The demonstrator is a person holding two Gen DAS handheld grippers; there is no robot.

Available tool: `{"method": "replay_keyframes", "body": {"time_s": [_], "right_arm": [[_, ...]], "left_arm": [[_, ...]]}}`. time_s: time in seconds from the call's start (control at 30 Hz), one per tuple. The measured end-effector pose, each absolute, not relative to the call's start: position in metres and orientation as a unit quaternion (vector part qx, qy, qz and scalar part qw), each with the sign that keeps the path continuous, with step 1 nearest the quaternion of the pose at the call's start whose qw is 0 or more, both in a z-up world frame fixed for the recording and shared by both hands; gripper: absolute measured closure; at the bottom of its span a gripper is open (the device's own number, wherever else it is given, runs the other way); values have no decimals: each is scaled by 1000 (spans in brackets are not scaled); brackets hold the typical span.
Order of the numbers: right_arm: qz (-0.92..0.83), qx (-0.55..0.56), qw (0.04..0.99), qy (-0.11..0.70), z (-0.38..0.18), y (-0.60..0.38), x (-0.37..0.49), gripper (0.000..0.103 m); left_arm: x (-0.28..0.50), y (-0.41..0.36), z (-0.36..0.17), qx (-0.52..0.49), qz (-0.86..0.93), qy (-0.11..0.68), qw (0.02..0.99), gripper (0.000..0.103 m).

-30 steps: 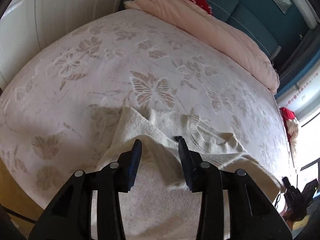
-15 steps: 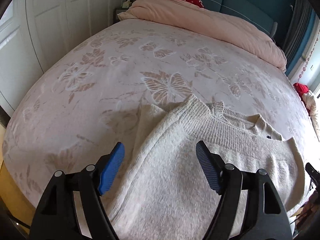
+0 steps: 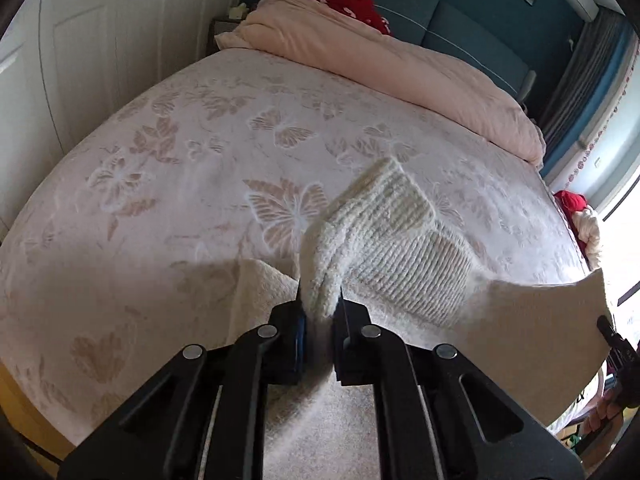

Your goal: Fold small clothes

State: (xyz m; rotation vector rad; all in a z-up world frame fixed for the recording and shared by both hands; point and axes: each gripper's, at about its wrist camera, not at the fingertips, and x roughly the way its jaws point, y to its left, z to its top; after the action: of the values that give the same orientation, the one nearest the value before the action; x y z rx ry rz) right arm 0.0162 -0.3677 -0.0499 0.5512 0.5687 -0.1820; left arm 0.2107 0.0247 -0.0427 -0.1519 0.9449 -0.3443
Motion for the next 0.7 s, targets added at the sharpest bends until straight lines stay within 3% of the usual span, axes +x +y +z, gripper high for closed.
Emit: {"method": "replay_keyframes", "body": {"time_s": [0.2,0.3,0.33,0.37,0.4,0.43,0.5,0.7], "right_arm": [[-135,296,835,444,-169,-401,75,94],[-137,285,867,384,-139,-385,41,89],[-138,282,874,372,-127,-379,24,80],[-136,277,879,365,-118,-373,6,64],[-141,268,882,361,-112,-366,-13,56],[-145,266,881,362,-110,-361,-32,44],[-139,274,874,377,-117,-350,-63,44],[-103,370,832,401,-174,-329,-90,43]], "left_arm": [[249,14,-135,-33,-100,565,819,90],[224,19,-120,-15,-108,517,849,85],[214,23,-113,-13,-111,511,853,82],[199,29,-105,-8,-116,501,858,81],[190,33,-100,-5,-120,494,861,73],[176,39,-97,-2,-120,492,862,58],[153,49,-96,-11,-119,493,862,48],[109,75,-123,-100,-98,504,852,47]]}}
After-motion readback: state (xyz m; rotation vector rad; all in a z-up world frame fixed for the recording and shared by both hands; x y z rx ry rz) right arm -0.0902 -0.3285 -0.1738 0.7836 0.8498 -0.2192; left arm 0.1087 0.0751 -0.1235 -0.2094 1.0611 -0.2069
